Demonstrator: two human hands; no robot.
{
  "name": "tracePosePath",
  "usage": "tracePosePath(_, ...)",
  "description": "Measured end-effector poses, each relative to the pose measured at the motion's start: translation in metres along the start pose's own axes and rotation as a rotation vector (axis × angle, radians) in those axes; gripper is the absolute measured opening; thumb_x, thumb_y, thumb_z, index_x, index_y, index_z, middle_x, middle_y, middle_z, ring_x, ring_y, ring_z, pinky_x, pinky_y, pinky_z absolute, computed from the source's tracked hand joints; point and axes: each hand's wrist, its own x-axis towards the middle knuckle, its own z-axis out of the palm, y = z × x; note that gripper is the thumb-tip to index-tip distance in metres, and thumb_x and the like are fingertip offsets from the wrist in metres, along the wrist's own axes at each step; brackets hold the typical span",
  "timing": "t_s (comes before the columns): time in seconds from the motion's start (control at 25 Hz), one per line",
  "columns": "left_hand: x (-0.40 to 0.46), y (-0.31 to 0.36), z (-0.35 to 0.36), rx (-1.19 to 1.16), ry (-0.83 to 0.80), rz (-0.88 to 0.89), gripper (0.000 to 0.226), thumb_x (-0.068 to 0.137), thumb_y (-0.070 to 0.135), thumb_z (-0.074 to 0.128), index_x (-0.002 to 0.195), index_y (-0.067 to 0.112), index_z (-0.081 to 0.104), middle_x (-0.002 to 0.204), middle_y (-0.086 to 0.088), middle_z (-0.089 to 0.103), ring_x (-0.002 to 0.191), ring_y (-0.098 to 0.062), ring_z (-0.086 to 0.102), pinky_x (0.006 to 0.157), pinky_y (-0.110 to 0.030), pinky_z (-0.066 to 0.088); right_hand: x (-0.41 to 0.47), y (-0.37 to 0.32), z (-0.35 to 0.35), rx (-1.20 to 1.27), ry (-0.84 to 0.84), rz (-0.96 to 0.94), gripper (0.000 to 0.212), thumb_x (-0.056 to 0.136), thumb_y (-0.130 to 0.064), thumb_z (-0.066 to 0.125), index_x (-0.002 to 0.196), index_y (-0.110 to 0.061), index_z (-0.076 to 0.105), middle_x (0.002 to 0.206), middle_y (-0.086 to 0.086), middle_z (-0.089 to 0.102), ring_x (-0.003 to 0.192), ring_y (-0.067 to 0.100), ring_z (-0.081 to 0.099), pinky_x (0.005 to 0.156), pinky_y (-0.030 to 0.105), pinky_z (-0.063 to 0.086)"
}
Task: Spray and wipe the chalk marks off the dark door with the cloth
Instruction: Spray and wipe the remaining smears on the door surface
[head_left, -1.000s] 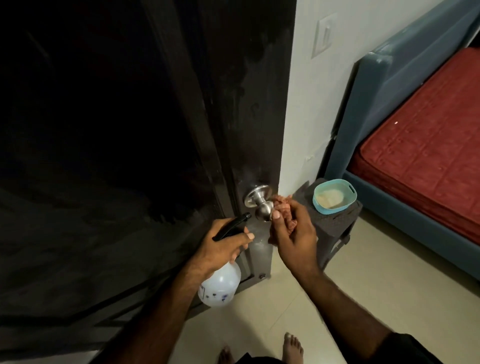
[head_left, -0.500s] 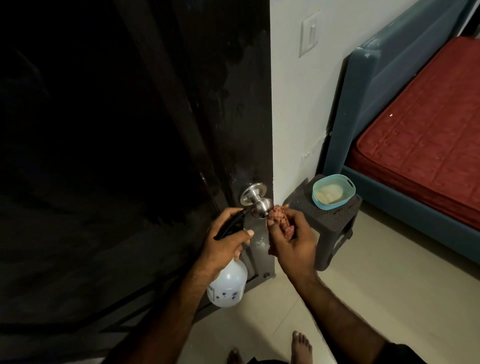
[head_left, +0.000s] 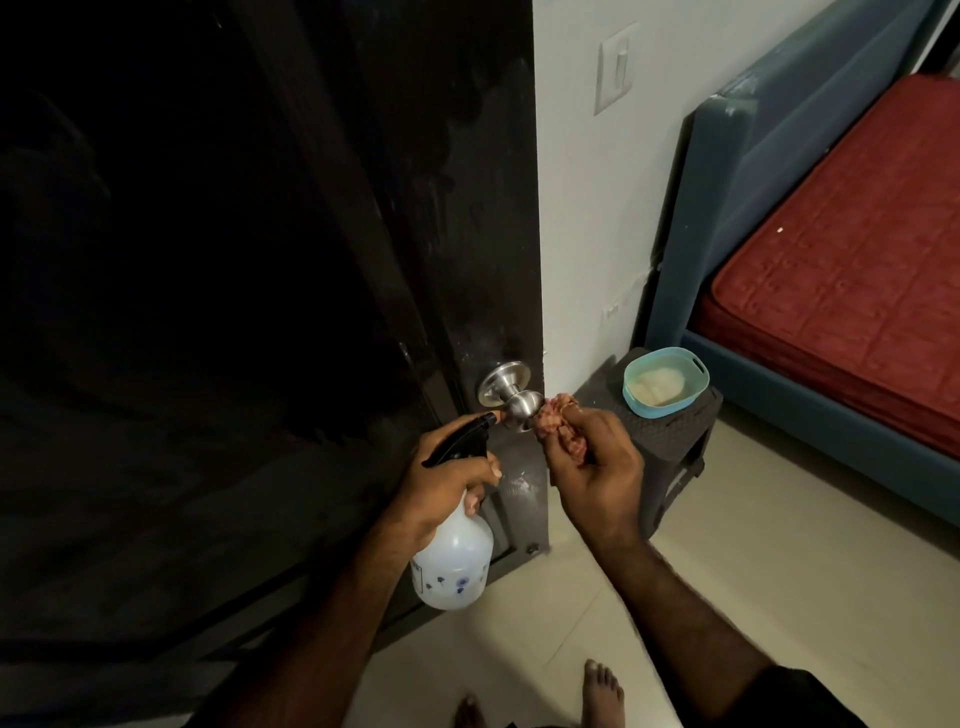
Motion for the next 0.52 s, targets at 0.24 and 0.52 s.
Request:
tracePosePath(0.24,0.004,0.003,-0.007,-0.019,-0.07,-0.005,0.061,0.074,-0.008,0.065,0.129,0.017,0.071,0.081,-0.021,0.06,0.047,-0.019,0.04,0.05,-0.03,0.038,0.0,0.013,-0.013,-0.381,-0.203,-0.466,0.032,0.093,-0.021,0.081,0.121,-0.008,0.074,0.128,0.022,0.061,0.105,0.03,0.063,0.077,0.038,0.06)
tracePosePath(0.52,0.01,0.007,-0.016,0.031,-0.097,-0.052,0.055,0.081,-0.018,0.057,0.132,0.0,0.063,0.082,-0.022,0.06,0.05,-0.02,0.041,0.052,-0.031,0.038,0.0,0.0,0.014,0.206,-0.066,0.23,0.014,0.093,-0.023,0.082,0.095,-0.023,0.068,0.092,-0.007,0.067,0.081,0.014,0.066,0.066,0.044,0.059)
